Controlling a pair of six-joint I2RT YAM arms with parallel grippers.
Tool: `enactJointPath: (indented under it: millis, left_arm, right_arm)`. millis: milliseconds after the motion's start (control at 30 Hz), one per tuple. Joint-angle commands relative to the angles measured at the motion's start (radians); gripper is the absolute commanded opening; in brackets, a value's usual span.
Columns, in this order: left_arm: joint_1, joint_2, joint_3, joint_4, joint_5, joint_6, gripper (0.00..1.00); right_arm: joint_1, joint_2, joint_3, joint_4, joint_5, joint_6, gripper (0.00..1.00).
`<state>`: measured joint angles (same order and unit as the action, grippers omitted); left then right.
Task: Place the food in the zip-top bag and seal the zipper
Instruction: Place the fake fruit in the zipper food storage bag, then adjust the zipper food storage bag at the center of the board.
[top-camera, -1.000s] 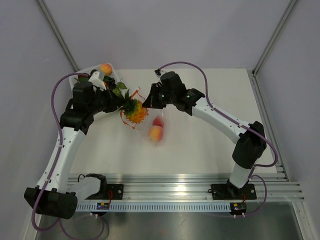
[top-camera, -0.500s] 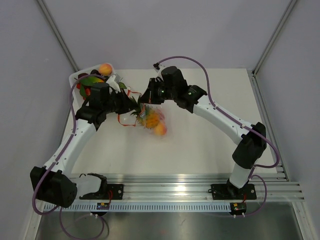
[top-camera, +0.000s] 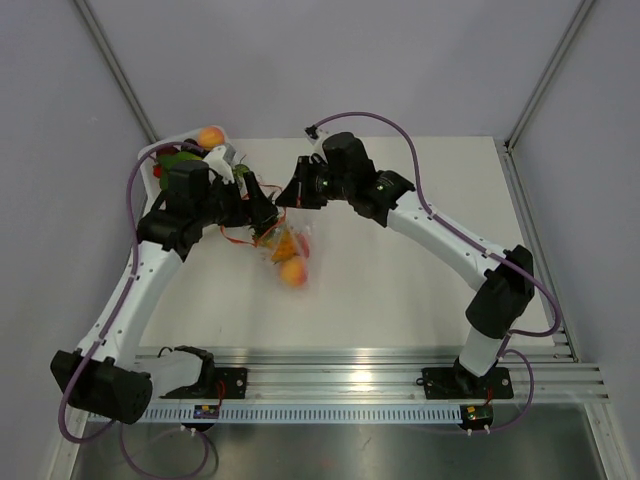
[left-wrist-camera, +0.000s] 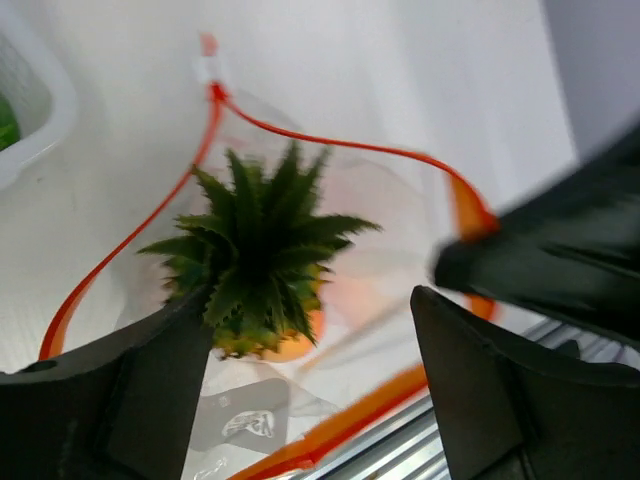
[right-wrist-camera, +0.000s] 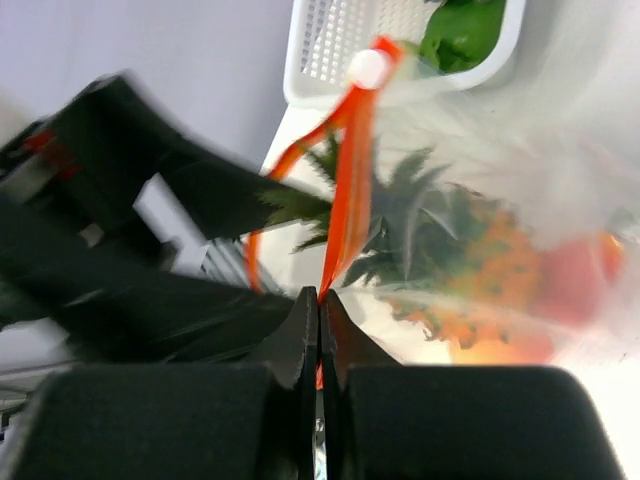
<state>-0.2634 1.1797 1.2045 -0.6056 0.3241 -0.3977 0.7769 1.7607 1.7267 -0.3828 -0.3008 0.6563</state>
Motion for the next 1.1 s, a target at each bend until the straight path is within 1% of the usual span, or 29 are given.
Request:
enactJointPath:
  millis: [0,33,67,100,233,300,333,367,400,467,567,633,667,700,767,833,933,967,1000,1067]
  left_arm:
    - [-0.017,-0.156,0.052,0.018,0.099,0.037,0.79]
    - [-0.017,-0.172,0.044,0.017,0.092,0.037,0.72]
    - [-0.017,-0.183,0.029,0.012,0.083,0.04,0.68]
    - [-0.017,-0.199,0.023,-0.008,0.041,0.046,0.57]
    - [-0.017,-0.218,-0.022,-0.037,-0.059,0.06,0.37]
    - [-0.017,-0.229,-0.049,-0.04,-0.112,0.059,0.37]
    - [-0.017,-0.245,-0.059,-0.039,-0.129,0.056,0.39]
    - [-0.017,-0.252,-0.069,-0.036,-0.157,0.054,0.58]
    - [-0.017,-0.261,-0.085,-0.037,-0.167,0.053,0.68]
    - [-0.017,-0.285,-0.103,-0.042,-0.204,0.051,0.77]
    - [-0.017,-0.299,-0.144,-0.04,-0.227,0.048,0.76]
    - [-0.017,-0.298,-0.178,-0.037,-0.235,0.043,0.73]
    - [-0.017,-0.296,-0.19,-0.036,-0.262,0.028,0.71]
    - [-0.017,-0.299,-0.204,-0.031,-0.278,0.022,0.67]
    - [-0.017,-0.304,-0.25,-0.007,-0.313,0.011,0.65]
    - [-0.017,-0.305,-0.285,0.006,-0.319,0.005,0.62]
    - [-0.017,-0.289,-0.309,0.032,-0.321,-0.01,0.59]
    - [-0.017,-0.282,-0.319,0.046,-0.345,-0.018,0.57]
    - [-0.016,-0.275,-0.324,0.05,-0.35,-0.021,0.55]
    - [-0.017,-0.253,-0.327,0.059,-0.346,-0.03,0.47]
  right_arm:
    - [0.002,0.0,-0.003,0.044,0.028,0.003,0.0]
    - [0.002,0.0,-0.003,0.045,0.028,0.003,0.0]
    - [0.002,0.002,-0.004,0.048,0.023,0.006,0.0]
    - [0.002,0.002,-0.003,0.048,0.023,0.008,0.0]
    - [0.002,-0.007,-0.01,0.053,0.023,0.009,0.0]
    - [0.002,-0.01,-0.012,0.053,0.022,0.006,0.0]
    - [0.001,-0.013,-0.015,0.051,0.022,0.006,0.0]
    - [0.002,-0.018,-0.021,0.053,0.023,0.005,0.0]
    - [0.002,-0.02,-0.024,0.051,0.025,0.005,0.0]
    - [0.002,-0.023,-0.032,0.051,0.028,0.002,0.0]
    - [0.002,-0.023,-0.036,0.051,0.026,0.002,0.0]
    - [0.002,-0.023,-0.036,0.055,0.023,0.002,0.0]
    - [0.002,-0.023,-0.039,0.056,0.023,0.003,0.0]
    - [0.002,-0.023,-0.038,0.056,0.023,0.003,0.0]
    - [0.002,-0.026,-0.038,0.055,0.023,0.002,0.0]
    - [0.002,-0.026,-0.038,0.053,0.026,0.0,0.0]
    - [0.002,-0.033,-0.041,0.053,0.029,-0.001,0.0]
    - [0.002,-0.035,-0.042,0.053,0.029,-0.001,0.0]
    - [0.002,-0.035,-0.044,0.051,0.028,-0.001,0.0]
    - [0.002,-0.04,-0.05,0.055,0.028,0.002,0.0]
